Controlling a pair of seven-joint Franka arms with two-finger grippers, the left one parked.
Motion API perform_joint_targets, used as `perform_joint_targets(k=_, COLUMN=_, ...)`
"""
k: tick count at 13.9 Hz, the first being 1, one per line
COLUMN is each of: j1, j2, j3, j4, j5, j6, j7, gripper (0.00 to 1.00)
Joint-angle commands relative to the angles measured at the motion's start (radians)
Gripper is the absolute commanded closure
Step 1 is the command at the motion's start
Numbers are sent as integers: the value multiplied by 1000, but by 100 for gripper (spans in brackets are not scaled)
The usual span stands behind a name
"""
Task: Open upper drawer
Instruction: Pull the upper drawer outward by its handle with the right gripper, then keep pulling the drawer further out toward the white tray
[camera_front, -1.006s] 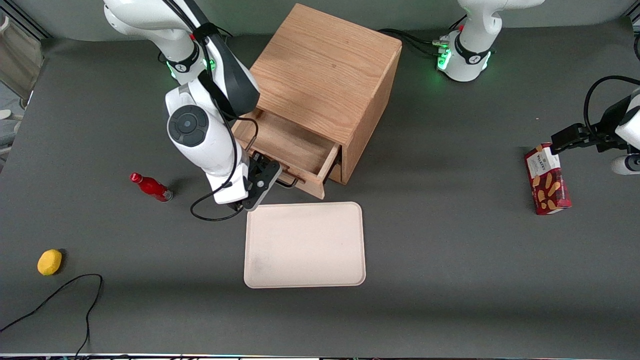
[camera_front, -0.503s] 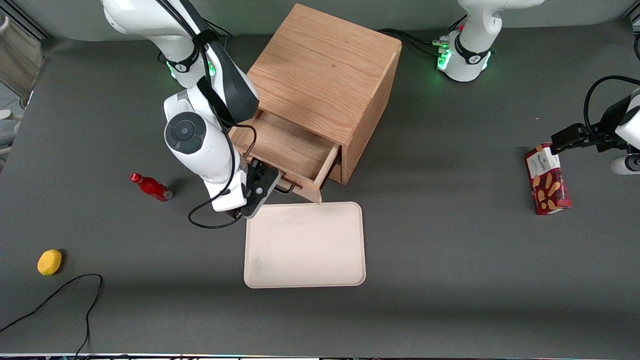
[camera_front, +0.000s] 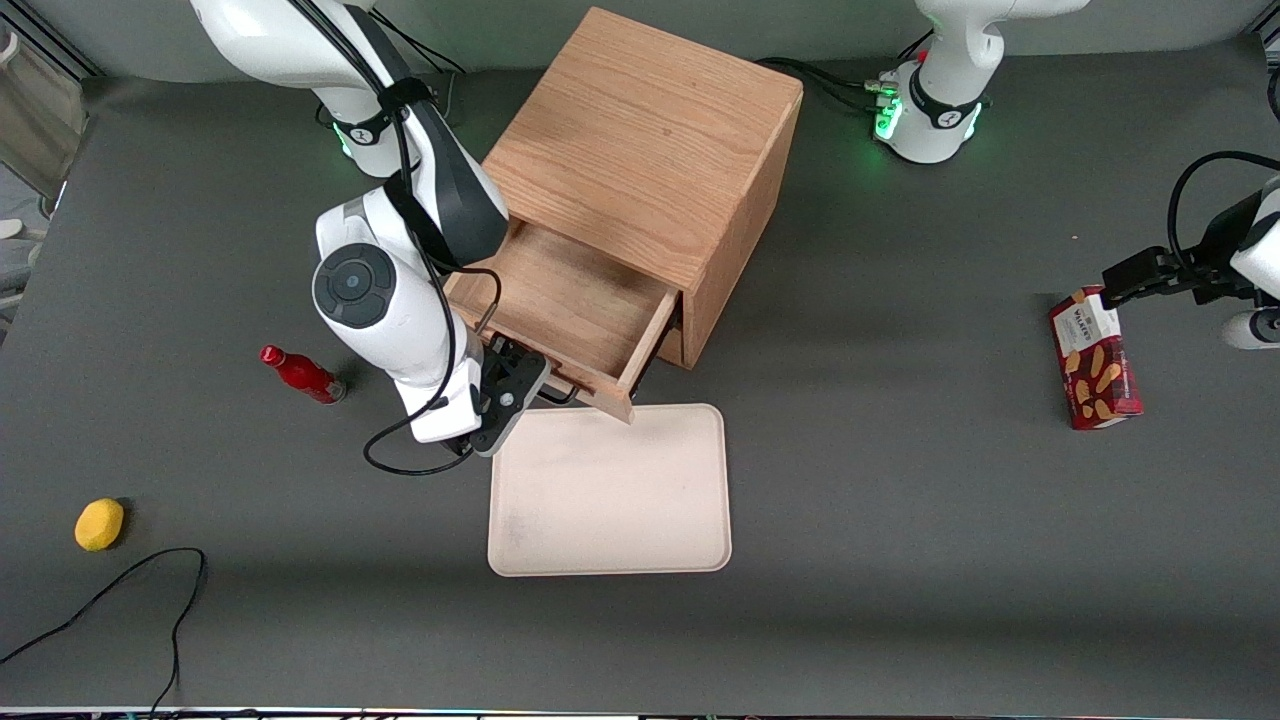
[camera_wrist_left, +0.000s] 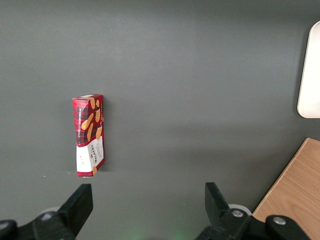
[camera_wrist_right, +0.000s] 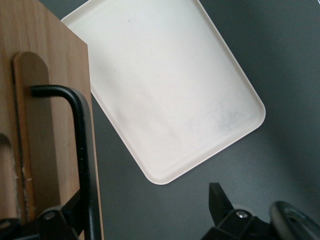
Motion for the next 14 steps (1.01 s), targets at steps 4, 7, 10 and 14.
perform_joint_targets(k=4, j1=-39, j2=45, j3=3, j4=65, j5=5, j6=-13, j7=-48, gripper=0)
perform_joint_targets(k=7, j1=-45, j2=62, j3=5, j4=78, j5=5, j6=-14, j7=-48, gripper=0)
perform_joint_targets(k=10, j1=-62, j2=85, j3=6, j4=127, j5=6, j6=-59, j7=-48, gripper=0)
perform_joint_targets(k=14, j1=-83, j2=100, j3=6, j4=160, j5=29, j6=-96, j7=-46, gripper=0)
